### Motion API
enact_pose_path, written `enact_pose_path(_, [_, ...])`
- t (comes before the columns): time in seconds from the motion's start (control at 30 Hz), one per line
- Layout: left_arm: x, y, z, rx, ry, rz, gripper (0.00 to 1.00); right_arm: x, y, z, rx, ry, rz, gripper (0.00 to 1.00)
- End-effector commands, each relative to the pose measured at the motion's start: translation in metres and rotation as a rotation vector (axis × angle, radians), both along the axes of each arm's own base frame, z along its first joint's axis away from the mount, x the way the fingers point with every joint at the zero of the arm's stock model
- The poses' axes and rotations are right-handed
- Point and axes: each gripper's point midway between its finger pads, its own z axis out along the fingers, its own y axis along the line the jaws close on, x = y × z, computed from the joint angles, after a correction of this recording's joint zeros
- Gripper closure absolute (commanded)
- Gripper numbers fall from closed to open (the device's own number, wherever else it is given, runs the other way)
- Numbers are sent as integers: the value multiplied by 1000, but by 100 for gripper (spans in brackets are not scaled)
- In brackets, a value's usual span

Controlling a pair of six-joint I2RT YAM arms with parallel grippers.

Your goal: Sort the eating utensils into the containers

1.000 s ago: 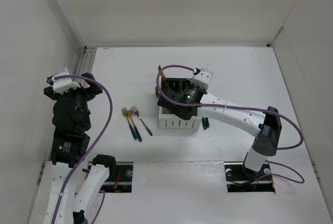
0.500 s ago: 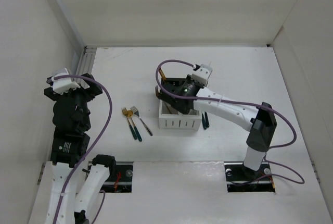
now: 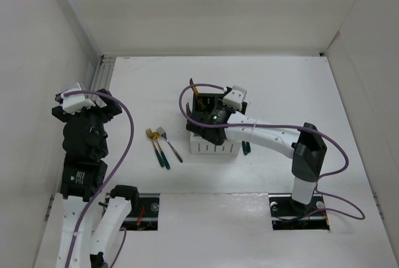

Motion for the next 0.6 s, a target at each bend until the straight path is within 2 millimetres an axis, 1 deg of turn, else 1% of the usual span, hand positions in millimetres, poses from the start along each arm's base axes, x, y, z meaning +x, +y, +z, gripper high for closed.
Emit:
enact_pose_path(0.0, [0,-3,6,-11,-31,-17,13,2,-7,44,-128,-195,14,46])
enact_pose_path(0.03, [1,-6,7,-10,-31,-38,13,2,-7,44,-128,-195,14,39])
enact_pose_path(0.07, [1,-8,7,-1,-28,-53,14,-1,-6,47,-118,-201,22,28])
enact_pose_path(0.1, [0,-11,5,-1,-30,-68,14,-2,-8,51,-107,-207,21,23])
enact_pose_path(0.13, [-1,-16,7,-1,-40,-99,16,-4,-5,51,-106,-208,30,19])
enact_pose_path(0.17, [0,-18,3,0,-32,-113,16,-7,-4,61,-101,-226,37,16])
enact_pose_path(0.2, [-3,-20,2,1,-30,-124,17,-8,-6,66,-104,-224,35,12])
enact_pose_path(0.23, [-1,-22,-5,-14,-13,-135,17,-8,-7,71,-116,-230,32,10])
enact_pose_path(0.27, [0,-28,-14,-24,13,-164,17,-11,-4,85,-100,-250,39,8])
enact_pose_path(0.3, [0,-32,-16,-47,19,-182,17,-13,-1,89,-104,-247,45,4])
enact_pose_path(0.33, [1,-37,-23,-59,36,-203,18,-16,-6,101,-106,-246,38,1])
enact_pose_path(0.37, [5,-46,-33,-73,67,-247,18,-17,-6,106,-28,-211,41,1])
enact_pose_path(0.4, [5,-51,-35,-85,76,-277,19,-20,-7,107,52,-169,52,1])
enact_pose_path(0.43, [9,-58,-46,-88,110,-311,21,-24,-23,116,111,-110,46,1])
enact_pose_path(0.47, [14,-65,-55,-100,141,-344,22,-26,-31,117,76,-14,72,1])
enact_pose_path(0.5, [16,-76,-64,-106,169,-397,23,-10,2,103,186,78,214,1])
enact_pose_path(0.53, [19,-81,-67,-125,184,-418,23,-5,19,104,155,142,401,1])
enact_pose_path(0.57, [21,-84,-76,-129,213,-436,25,-15,19,133,154,115,611,1])
